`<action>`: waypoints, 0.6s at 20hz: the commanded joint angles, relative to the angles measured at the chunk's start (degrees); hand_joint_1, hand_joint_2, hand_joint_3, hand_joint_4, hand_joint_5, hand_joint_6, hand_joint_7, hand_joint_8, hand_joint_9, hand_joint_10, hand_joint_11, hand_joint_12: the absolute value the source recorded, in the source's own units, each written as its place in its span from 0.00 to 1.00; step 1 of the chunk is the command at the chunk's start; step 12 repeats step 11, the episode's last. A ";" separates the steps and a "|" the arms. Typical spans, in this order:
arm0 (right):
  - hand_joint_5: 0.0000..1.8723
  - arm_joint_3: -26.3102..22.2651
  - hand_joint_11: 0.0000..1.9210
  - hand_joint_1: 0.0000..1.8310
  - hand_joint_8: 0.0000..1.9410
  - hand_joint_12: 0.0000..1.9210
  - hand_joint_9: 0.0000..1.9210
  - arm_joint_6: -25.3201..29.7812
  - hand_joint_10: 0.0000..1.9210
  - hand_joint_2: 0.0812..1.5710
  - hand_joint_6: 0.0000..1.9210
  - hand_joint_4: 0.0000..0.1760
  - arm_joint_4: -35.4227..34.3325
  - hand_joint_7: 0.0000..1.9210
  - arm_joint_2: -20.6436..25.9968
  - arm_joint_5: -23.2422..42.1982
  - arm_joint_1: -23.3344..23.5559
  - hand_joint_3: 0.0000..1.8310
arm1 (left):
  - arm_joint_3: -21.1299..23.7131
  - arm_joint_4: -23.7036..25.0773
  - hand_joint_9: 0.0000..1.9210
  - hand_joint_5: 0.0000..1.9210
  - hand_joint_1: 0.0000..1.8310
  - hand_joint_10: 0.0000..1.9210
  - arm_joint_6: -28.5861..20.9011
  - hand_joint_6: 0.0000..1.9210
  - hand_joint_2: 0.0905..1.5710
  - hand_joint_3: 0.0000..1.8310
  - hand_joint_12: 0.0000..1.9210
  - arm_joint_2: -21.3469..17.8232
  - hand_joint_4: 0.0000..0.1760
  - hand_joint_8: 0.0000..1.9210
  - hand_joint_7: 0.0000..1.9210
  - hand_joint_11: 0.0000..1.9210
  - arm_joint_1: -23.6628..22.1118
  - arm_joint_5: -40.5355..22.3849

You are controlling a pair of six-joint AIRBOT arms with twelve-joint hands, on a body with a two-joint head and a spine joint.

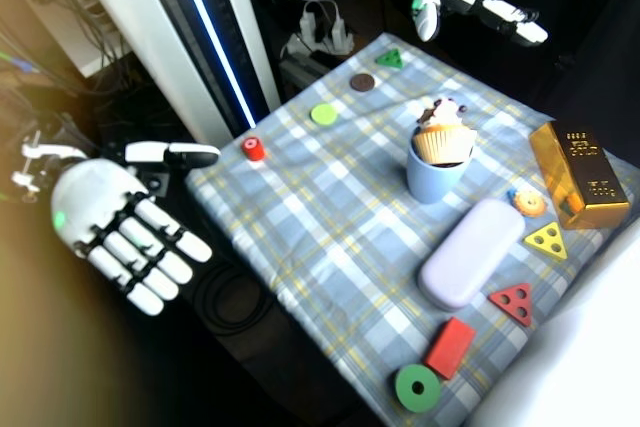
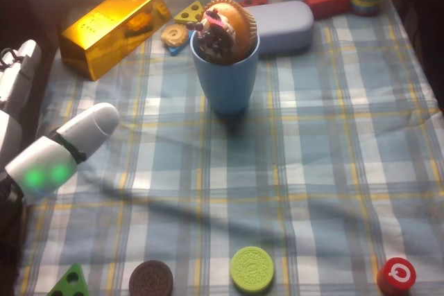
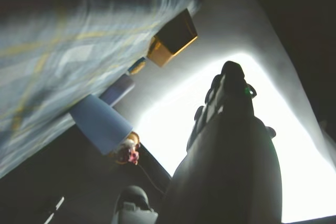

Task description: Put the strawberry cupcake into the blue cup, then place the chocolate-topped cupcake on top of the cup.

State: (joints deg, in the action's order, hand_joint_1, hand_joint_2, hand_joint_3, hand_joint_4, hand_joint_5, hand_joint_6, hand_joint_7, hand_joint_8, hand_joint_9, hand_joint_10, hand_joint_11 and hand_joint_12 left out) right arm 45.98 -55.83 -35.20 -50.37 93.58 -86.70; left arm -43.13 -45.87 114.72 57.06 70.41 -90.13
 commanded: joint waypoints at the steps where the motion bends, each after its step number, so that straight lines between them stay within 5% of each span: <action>1: 0.00 0.42 0.00 0.05 0.00 0.00 0.00 0.11 0.00 0.54 0.00 0.51 0.52 0.00 -0.34 7.33 0.69 0.01 | -0.18 2.15 0.00 0.00 0.00 0.00 -0.19 0.00 0.49 0.00 0.00 0.14 0.40 0.00 0.00 0.00 0.04 -7.99; 4: 0.00 0.85 0.00 0.06 0.00 0.00 0.00 0.11 0.00 0.54 0.00 0.45 0.53 0.00 -1.13 7.33 1.04 0.00 | 0.02 2.06 0.00 0.01 0.00 0.00 -0.20 0.00 0.50 0.00 0.00 0.32 0.29 0.00 0.00 0.00 0.38 -9.01; 5: 0.00 0.87 0.00 0.06 0.00 0.00 0.00 0.11 0.00 0.53 0.00 0.33 0.53 0.00 -1.19 7.33 1.06 0.00 | 0.07 2.06 0.00 0.00 0.00 0.00 -0.20 0.00 0.47 0.00 0.00 0.34 0.48 0.00 0.00 0.00 0.38 -9.15; 7: 0.00 1.00 0.00 0.07 0.00 0.00 0.00 0.11 0.00 0.51 0.00 0.27 0.53 0.00 -1.55 7.33 1.11 0.00 | 0.23 2.07 0.00 0.00 0.00 0.00 -0.20 0.00 0.48 0.00 0.00 0.43 0.29 0.00 0.00 0.00 0.39 -9.22; 9: 0.00 1.11 0.00 0.09 0.00 0.00 0.00 0.12 0.00 0.50 0.00 0.24 0.53 0.00 -2.21 7.33 1.24 0.00 | 0.38 2.06 0.00 0.00 0.00 0.00 -0.20 0.00 0.50 0.00 0.00 0.78 0.29 0.00 0.00 0.00 0.47 -9.23; 12: 0.00 1.22 0.00 0.10 0.00 0.00 0.00 0.14 0.00 0.49 0.00 0.23 0.52 0.00 -2.47 7.33 1.65 0.00 | 0.54 1.79 0.00 0.01 0.00 0.00 -0.22 0.00 0.53 0.01 0.00 0.83 0.17 0.00 0.00 0.00 0.64 -9.24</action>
